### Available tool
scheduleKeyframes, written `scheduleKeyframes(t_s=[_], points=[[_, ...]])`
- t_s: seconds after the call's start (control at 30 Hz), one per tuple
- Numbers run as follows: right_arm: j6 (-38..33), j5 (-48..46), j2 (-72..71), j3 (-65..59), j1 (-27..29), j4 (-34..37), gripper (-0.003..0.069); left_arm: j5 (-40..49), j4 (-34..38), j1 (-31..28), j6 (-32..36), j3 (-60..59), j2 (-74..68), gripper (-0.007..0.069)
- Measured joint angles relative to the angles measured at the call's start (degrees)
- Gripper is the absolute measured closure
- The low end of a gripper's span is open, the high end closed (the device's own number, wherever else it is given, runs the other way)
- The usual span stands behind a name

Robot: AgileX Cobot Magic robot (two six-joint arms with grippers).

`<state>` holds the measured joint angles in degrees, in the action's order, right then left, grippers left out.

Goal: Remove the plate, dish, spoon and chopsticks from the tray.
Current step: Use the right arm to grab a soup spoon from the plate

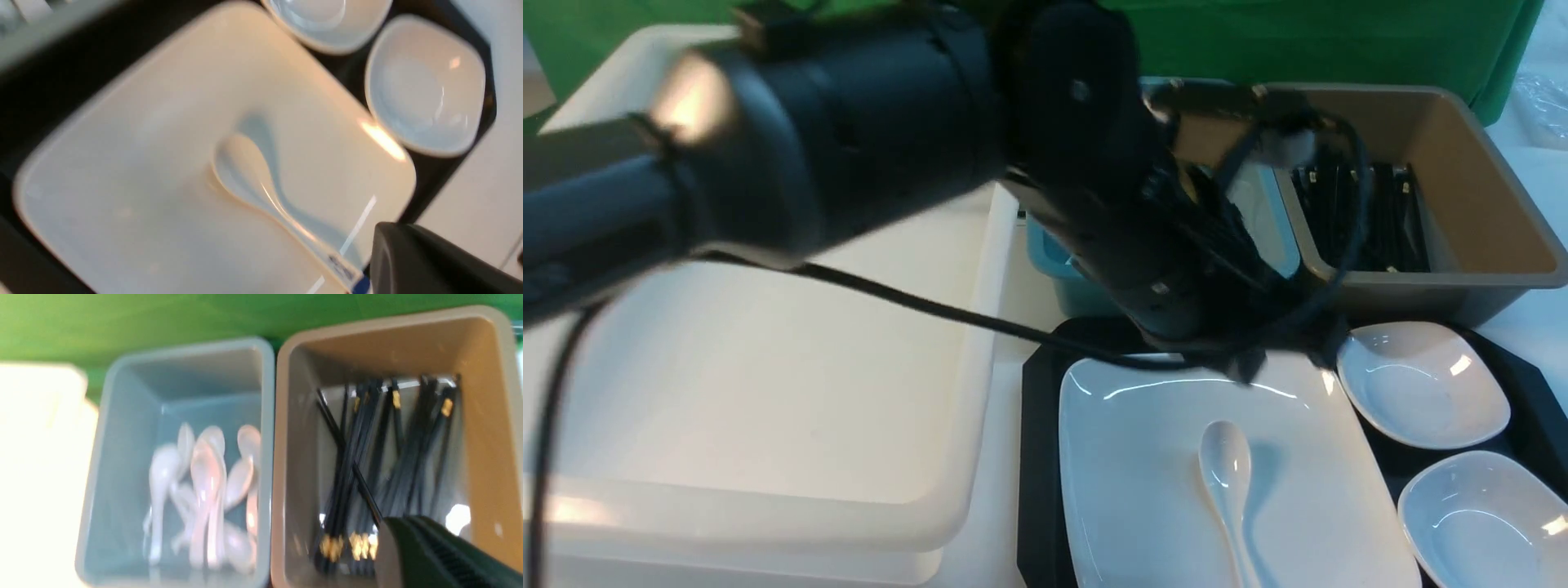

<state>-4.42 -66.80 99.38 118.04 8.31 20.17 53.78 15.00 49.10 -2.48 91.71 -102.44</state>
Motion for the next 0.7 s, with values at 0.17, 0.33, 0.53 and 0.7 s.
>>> scheduleKeyframes(t_s=[0.17,0.33,0.53,0.7], points=[[-3.1,0.0,-17.5,-24.0,-0.8,-2.1,0.0625,3.0,-3.7,5.7,-7.7,1.0,-5.7,0.0622],[-5.2,1.2,-32.3,-43.6,-0.8,-2.4,0.0625,4.2,-5.9,7.7,-13.4,1.0,-9.6,0.0592],[-9.9,5.3,-46.2,-61.0,-0.8,-2.4,0.0619,3.7,-7.9,7.8,-18.8,1.1,-12.7,0.0438],[-10.6,5.3,-52.9,-66.7,-0.8,-2.4,0.0609,1.9,-7.3,7.8,-20.1,1.2,-15.6,0.0251]])
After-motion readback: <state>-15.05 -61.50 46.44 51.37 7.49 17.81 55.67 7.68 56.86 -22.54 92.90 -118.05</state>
